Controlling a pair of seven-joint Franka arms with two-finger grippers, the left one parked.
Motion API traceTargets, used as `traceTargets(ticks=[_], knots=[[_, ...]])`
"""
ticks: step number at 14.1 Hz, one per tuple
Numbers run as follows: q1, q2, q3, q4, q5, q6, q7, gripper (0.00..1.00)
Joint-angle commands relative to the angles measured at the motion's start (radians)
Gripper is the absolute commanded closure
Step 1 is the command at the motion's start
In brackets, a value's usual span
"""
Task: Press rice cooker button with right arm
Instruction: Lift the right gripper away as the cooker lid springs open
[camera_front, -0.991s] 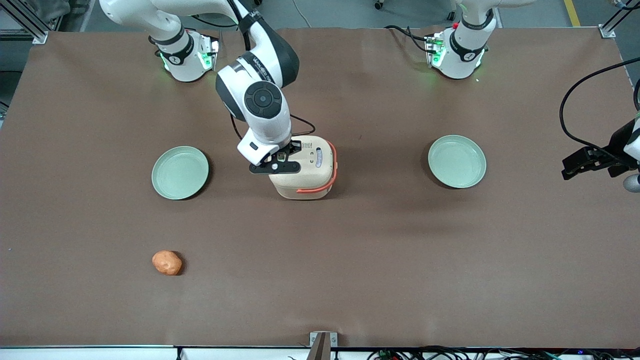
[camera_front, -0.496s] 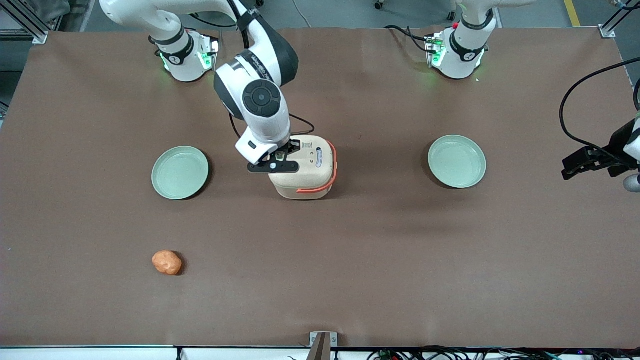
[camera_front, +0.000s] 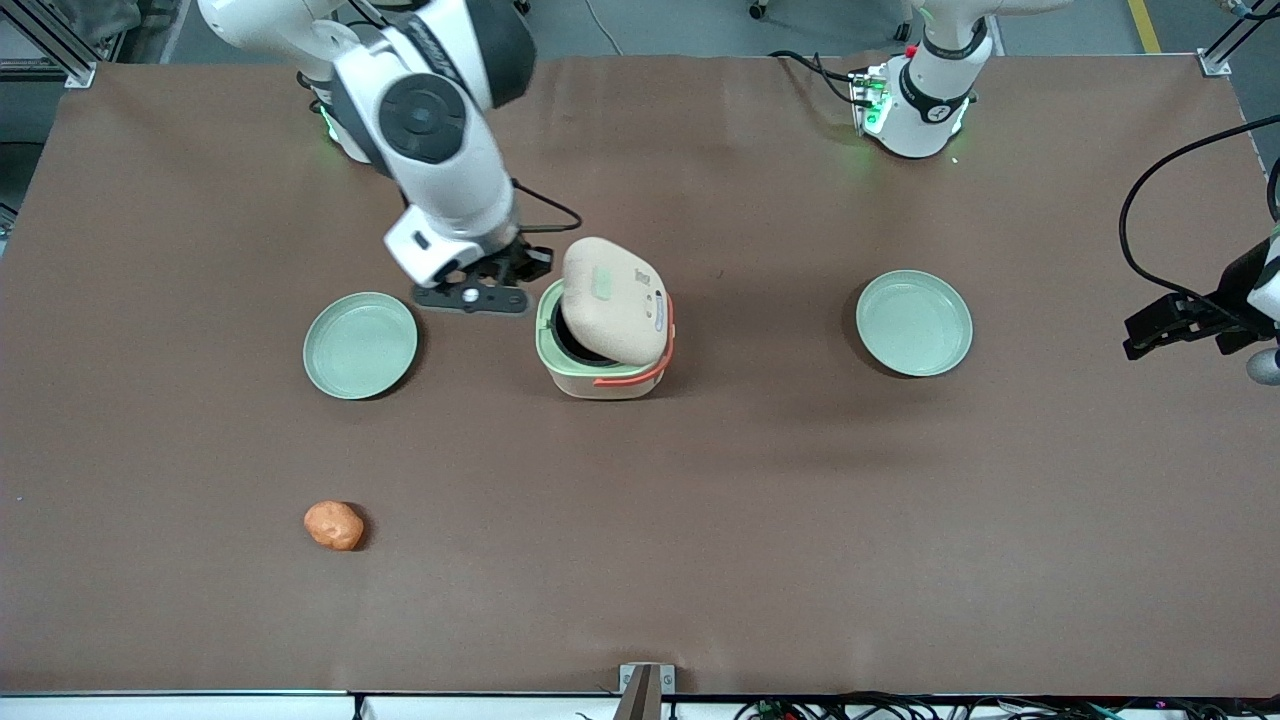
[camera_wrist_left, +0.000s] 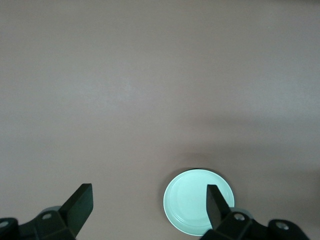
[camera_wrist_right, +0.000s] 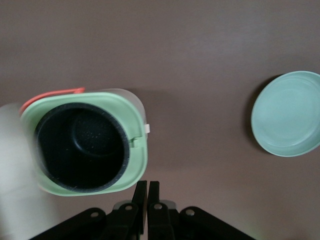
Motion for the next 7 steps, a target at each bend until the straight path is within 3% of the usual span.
traceTargets(ticks=[1,2,3,4,5,7], knots=[[-0.128,-0.058,0.012,-0.027,0.004,-0.021,-0.003,0.65],[-0.182,-0.074,0.012,-0.027,0.004,-0.030,-0.013,0.57],[-0.232,-0.094,0.012,-0.027,0.004,-0.035,-0.017,0.39],[-0.286,-0.107,0.012,-0.025,0.004,-0.048,-0.020,0.10],[-0.338,-0.126,0.012,-0.022,0.004,-0.062,-0.032,0.00],[-0.449,-0.134,0.012,-0.009,0.004,-0.064,-0.097,0.00]])
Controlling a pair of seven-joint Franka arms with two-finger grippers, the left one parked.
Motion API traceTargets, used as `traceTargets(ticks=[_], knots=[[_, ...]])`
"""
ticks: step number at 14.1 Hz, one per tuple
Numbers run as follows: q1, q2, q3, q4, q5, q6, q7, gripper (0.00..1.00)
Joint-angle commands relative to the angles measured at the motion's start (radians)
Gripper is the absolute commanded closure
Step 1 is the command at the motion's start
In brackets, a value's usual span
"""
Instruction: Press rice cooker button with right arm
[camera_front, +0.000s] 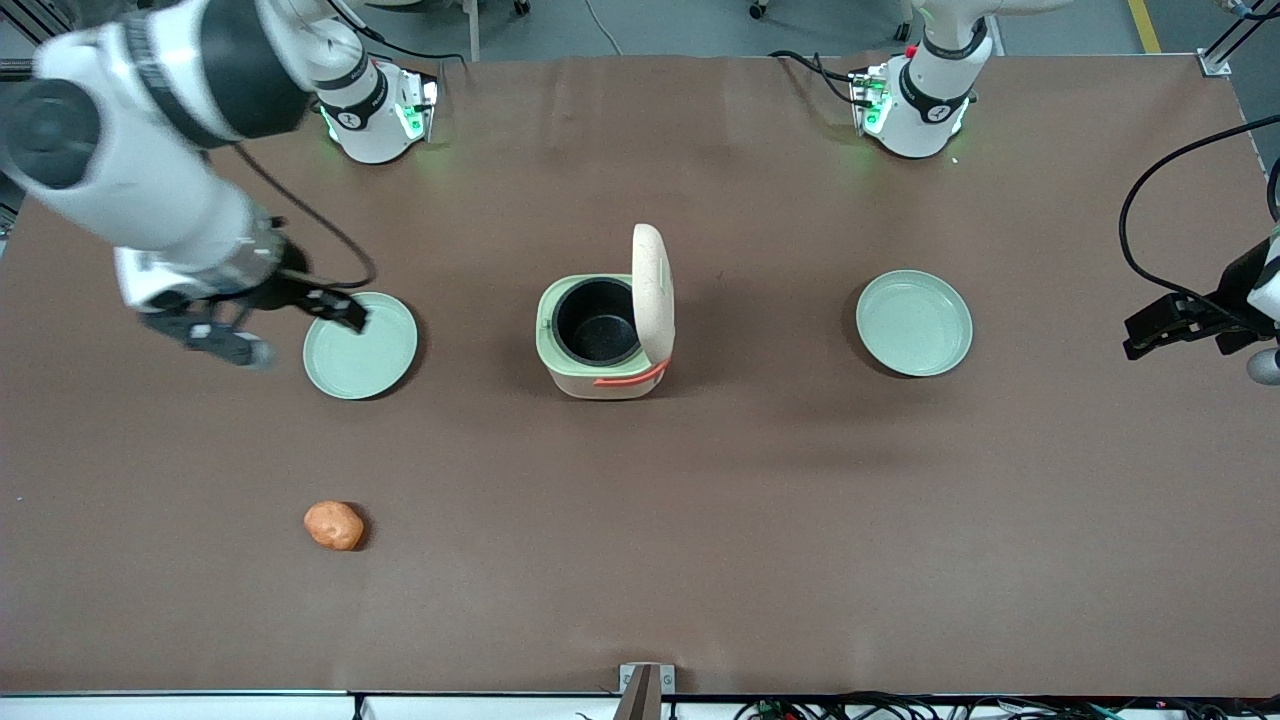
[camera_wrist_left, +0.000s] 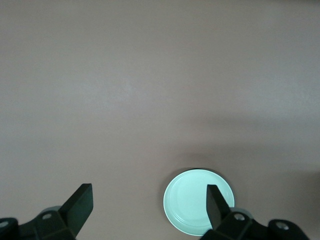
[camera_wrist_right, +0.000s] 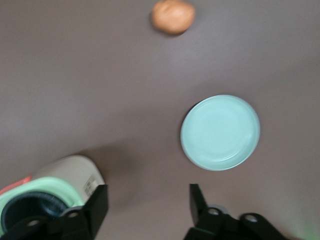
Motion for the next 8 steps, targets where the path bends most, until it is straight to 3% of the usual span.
traceTargets(ticks=[1,8], knots=[[-0.153,-0.034,0.023,-0.005,0.008,-0.016,-0.120,0.00],[-0.336,-0.114,0.020,0.029,-0.006,-0.106,-0.532,0.00]])
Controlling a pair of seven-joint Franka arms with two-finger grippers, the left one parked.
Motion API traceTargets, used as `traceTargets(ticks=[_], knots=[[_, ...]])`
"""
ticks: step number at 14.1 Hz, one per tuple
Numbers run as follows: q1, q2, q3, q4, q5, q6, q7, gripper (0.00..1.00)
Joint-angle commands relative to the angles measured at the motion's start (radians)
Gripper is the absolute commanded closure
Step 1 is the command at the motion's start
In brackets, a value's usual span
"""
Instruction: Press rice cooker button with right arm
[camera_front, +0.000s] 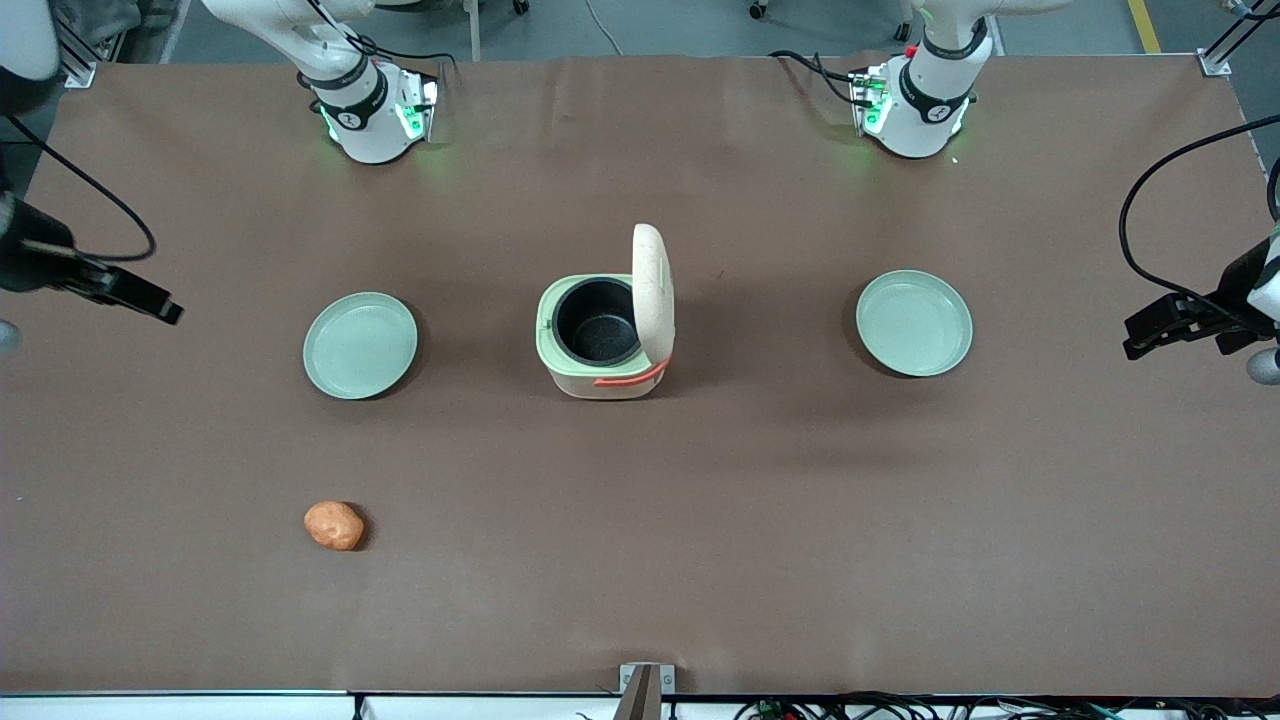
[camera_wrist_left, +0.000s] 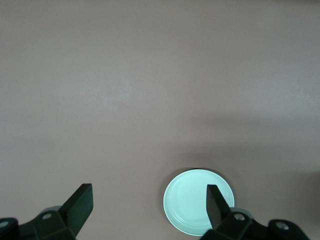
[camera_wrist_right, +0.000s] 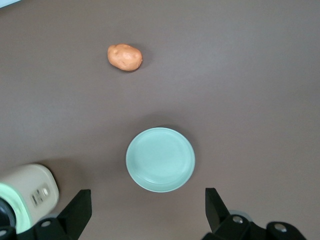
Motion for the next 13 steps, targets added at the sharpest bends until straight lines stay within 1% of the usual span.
traceTargets(ticks=[1,2,4,5,7,8,13], knots=[[-0.074,-0.044,0.019,-0.016,-0.005,-0.015,-0.135,0.00],[-0.081,-0.047,0.019,-0.014,-0.005,-0.013,-0.173,0.00],[-0.079,-0.055,0.022,-0.013,-0.006,-0.006,-0.191,0.00],[-0.075,-0.055,0.025,-0.013,-0.017,-0.004,-0.191,0.00],[-0.070,-0.072,0.033,-0.007,-0.066,0.003,-0.192,0.00],[-0.061,-0.089,0.033,-0.008,-0.074,0.013,-0.192,0.00],[-0.059,-0.098,0.031,-0.019,-0.065,0.020,-0.191,0.00]])
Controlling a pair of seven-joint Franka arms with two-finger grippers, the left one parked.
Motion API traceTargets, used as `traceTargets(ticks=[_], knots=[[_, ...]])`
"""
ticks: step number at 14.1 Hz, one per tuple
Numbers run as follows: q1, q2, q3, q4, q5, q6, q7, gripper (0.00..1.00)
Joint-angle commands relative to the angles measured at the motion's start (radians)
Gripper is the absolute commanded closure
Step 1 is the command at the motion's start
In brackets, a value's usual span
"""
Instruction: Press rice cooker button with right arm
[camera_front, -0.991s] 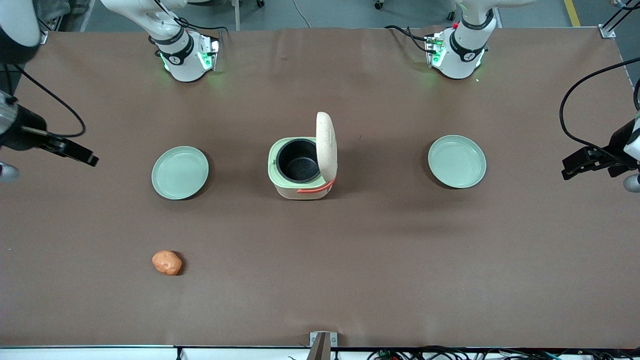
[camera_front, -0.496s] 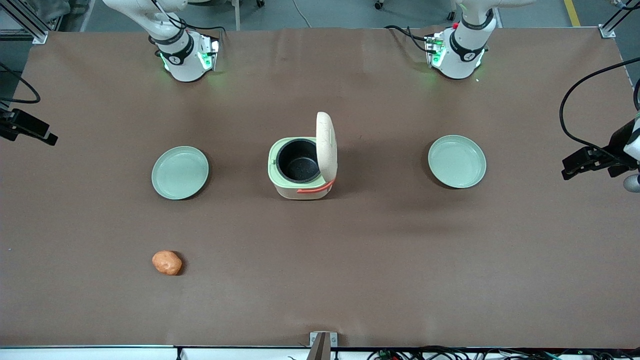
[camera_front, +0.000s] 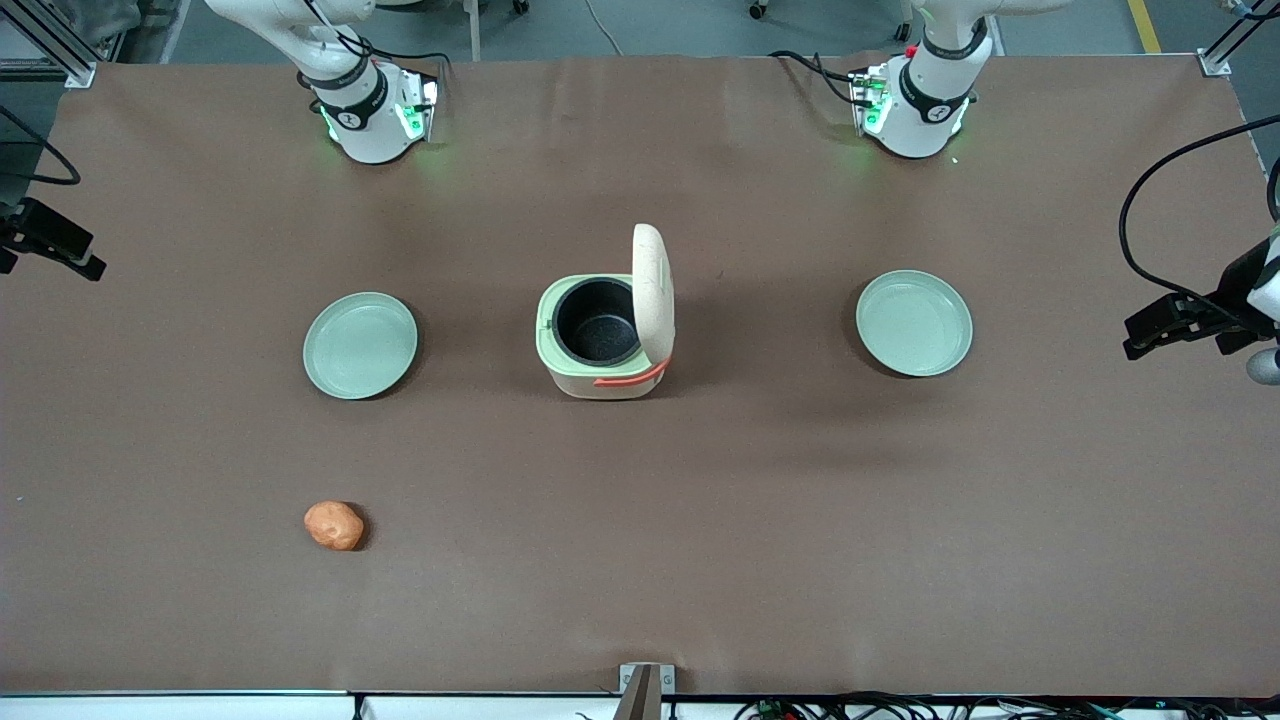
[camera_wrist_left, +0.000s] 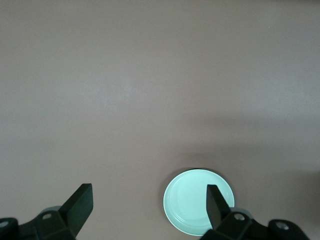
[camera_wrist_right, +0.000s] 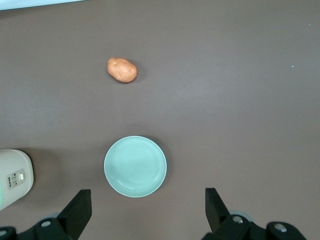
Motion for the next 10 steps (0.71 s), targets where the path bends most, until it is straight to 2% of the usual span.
traceTargets(ticks=[1,5,10], knots=[[0.000,-0.017,-0.002,-0.027,-0.011,0.020,-0.011,0.00],[-0.017,-0.014,-0.002,-0.018,-0.010,0.031,-0.009,0.00],[-0.077,-0.014,0.051,-0.018,-0.011,0.032,-0.011,0.00]])
